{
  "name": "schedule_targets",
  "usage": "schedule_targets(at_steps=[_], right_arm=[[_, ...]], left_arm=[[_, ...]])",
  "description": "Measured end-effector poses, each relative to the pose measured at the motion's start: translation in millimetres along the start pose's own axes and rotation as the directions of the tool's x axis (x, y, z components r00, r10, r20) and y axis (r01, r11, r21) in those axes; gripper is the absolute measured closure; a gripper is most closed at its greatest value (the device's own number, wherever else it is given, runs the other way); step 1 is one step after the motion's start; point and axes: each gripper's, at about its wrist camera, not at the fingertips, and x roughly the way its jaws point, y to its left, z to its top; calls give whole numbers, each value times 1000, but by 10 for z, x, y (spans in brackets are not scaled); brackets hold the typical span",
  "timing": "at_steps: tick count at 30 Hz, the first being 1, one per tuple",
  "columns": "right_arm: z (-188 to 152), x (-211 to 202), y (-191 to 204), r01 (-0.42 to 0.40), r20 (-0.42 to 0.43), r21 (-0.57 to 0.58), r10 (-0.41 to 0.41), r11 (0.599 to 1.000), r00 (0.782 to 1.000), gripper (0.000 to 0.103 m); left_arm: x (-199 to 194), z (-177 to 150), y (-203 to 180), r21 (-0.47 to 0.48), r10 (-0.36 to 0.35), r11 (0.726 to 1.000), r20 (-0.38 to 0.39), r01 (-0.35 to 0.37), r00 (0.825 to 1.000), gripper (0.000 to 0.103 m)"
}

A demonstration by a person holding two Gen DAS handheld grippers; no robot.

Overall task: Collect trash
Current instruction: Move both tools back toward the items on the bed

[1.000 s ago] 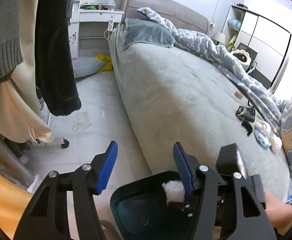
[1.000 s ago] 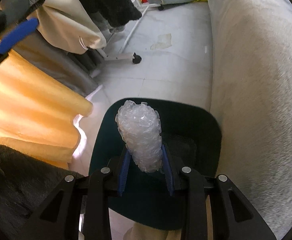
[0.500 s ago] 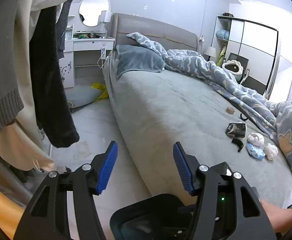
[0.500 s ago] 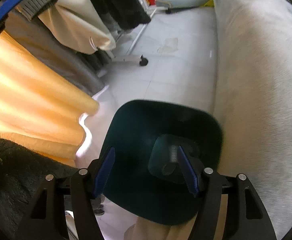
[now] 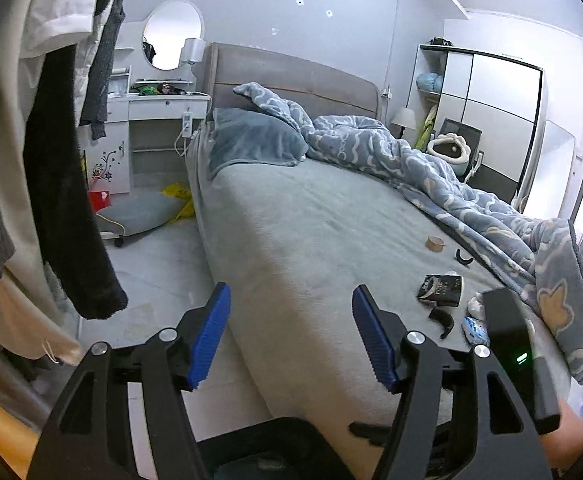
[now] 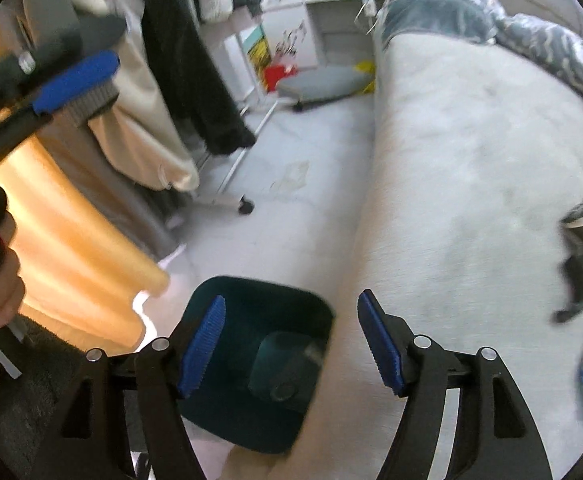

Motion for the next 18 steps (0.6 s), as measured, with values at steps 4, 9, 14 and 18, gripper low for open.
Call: schedule_targets(at_steps=[4, 9, 14, 18], right_arm=[[-49, -258, -177, 36, 51, 10, -36, 999, 998, 32], [-102, -476, -378, 69, 91, 34, -72, 997, 993, 32], [-228, -691, -587, 101, 127, 51, -107, 994, 986, 32], [-314, -842, -742, 129, 147, 59, -137, 990, 980, 31]], left_arm=[[64, 1, -142, 19, -7, 1000, -6, 7, 1000, 33], [154, 8, -337, 27, -25, 999, -15, 26, 1000, 32], [262, 3, -566, 43, -53, 998, -30, 54, 998, 31], [341, -14, -724, 50, -71, 996, -45, 74, 996, 30]])
